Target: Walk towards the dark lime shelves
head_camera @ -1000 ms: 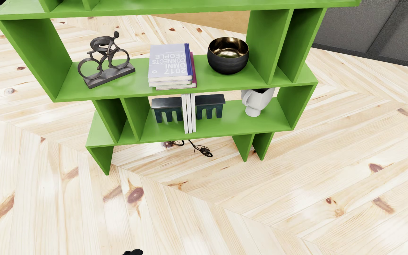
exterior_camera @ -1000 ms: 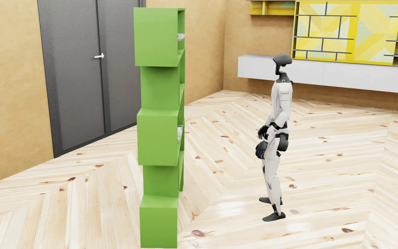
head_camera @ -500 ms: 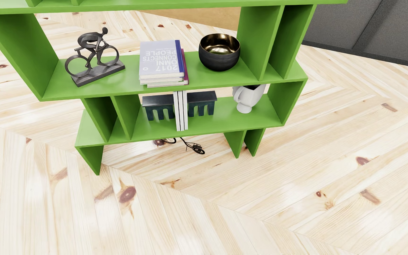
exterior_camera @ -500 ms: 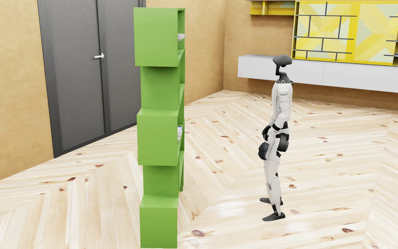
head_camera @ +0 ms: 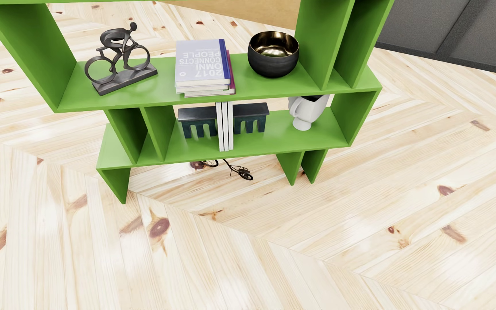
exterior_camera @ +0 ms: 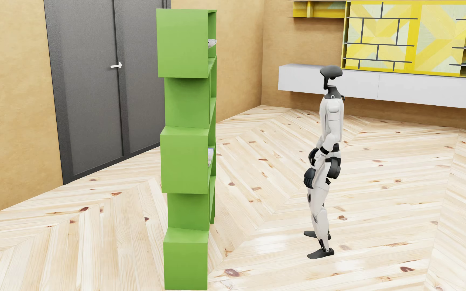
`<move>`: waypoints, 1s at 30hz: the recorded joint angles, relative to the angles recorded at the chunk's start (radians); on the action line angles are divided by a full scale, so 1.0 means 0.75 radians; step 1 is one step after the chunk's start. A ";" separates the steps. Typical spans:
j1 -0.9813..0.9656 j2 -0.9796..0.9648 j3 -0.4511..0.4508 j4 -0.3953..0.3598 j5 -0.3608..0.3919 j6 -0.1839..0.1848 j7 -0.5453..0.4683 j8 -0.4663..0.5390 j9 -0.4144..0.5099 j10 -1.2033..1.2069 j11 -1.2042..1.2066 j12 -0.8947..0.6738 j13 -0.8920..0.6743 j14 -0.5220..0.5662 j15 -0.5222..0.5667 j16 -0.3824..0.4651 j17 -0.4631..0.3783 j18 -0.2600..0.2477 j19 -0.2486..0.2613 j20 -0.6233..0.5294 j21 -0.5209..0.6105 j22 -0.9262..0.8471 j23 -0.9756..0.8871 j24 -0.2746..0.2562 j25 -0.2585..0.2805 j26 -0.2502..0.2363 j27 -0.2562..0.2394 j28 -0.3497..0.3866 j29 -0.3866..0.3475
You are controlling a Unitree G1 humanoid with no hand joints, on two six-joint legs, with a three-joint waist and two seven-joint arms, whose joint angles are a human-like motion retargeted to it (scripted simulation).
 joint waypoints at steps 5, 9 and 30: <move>-0.014 -0.074 -0.006 -0.019 -0.044 -0.013 -0.033 0.044 0.012 0.049 0.192 -0.004 0.013 -0.023 0.013 -0.019 0.004 -0.007 0.039 -0.024 -0.019 0.017 -0.021 -0.007 0.018 0.011 0.001 -0.007 -0.010; 0.014 0.012 -0.004 -0.015 -0.028 -0.016 -0.041 -0.019 0.005 0.009 0.067 0.017 0.014 -0.004 -0.022 -0.015 0.015 -0.025 0.016 -0.025 -0.005 0.015 -0.004 -0.022 0.008 0.008 0.004 0.002 0.002; 0.085 -0.049 -0.022 0.152 0.136 0.023 0.049 0.064 0.011 -0.031 0.162 -0.034 0.024 0.027 -0.003 0.003 0.046 -0.135 -0.002 -0.083 -0.043 -0.004 -0.037 -0.019 0.016 0.012 -0.013 -0.004 -0.017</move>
